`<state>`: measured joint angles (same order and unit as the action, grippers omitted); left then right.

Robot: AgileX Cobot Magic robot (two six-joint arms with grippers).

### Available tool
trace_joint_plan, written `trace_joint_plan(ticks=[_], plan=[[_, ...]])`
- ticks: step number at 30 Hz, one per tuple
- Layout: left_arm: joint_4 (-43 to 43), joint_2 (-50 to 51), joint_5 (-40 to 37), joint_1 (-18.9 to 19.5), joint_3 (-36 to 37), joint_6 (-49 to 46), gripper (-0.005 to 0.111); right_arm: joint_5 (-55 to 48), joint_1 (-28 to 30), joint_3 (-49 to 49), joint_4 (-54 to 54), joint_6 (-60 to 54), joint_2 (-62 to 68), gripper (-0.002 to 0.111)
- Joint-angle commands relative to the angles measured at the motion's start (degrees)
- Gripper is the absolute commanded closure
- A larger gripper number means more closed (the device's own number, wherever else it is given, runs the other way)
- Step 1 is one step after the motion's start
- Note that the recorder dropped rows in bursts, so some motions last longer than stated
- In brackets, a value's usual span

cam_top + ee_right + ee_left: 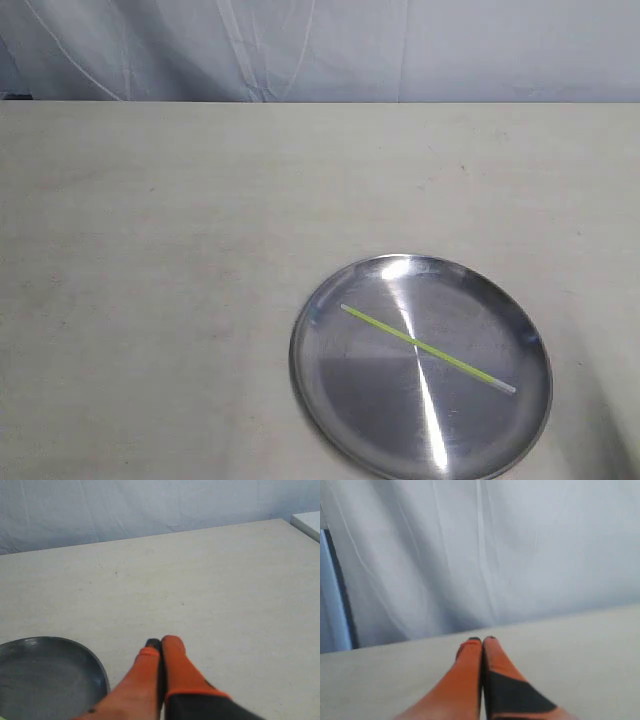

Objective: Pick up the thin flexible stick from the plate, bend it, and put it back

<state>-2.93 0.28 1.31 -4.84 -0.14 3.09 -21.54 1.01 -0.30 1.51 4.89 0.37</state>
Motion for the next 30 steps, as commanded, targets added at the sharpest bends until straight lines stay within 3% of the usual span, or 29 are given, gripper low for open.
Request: trace_joint_plan(ticks=[1,4,7,10,13,15,18,22,25,30], plan=[[15.61,-0.28,17.19,-0.36,0.14,13.77,0.107,0.71,0.32,0.30,0.48,-0.15,-0.37,0.108],[18.73,-0.28,24.34,-0.36,0.14,17.99,0.107,0.71,0.32,0.30,0.25,-0.15,-0.37,0.108],[19.83,-0.28,20.25,-0.36,-1.69,29.70,0.107,0.71,0.22,0.30,0.25,-0.15,-0.37,0.108],[6.92,0.39,16.46,-0.36,-7.49,34.04,0.107,0.71,0.22,0.30,0.25,-0.15,-0.37,0.108],[-9.47,6.13,2.15,-0.78,-17.89,43.82,0.107,0.71,0.22,0.30,0.25,-0.15,-0.37,0.108],[-16.74,11.80,-8.62,-2.37,-25.23,44.27,0.107,0.71,0.22,0.30,0.25,-0.15,-0.37,0.108],[-11.30,22.41,-18.67,-6.59,-36.23,29.72,0.107,0.84,0.22,0.30,0.25,-0.15,-0.37,0.108],[11.73,38.56,-29.06,-12.72,-48.69,-4.90,0.107,0.84,0.22,0.30,-0.64,-0.15,-0.37,0.108],[17.31,50.27,-35.27,-14.39,-53.97,-25.33,0.107,0.84,0.22,0.30,-0.77,-0.15,-0.37,0.108],[17.97,68.21,-39.56,-14.39,-58.40,-35.73,0.107,0.84,0.22,0.30,-0.77,-0.15,-0.37,0.108]])
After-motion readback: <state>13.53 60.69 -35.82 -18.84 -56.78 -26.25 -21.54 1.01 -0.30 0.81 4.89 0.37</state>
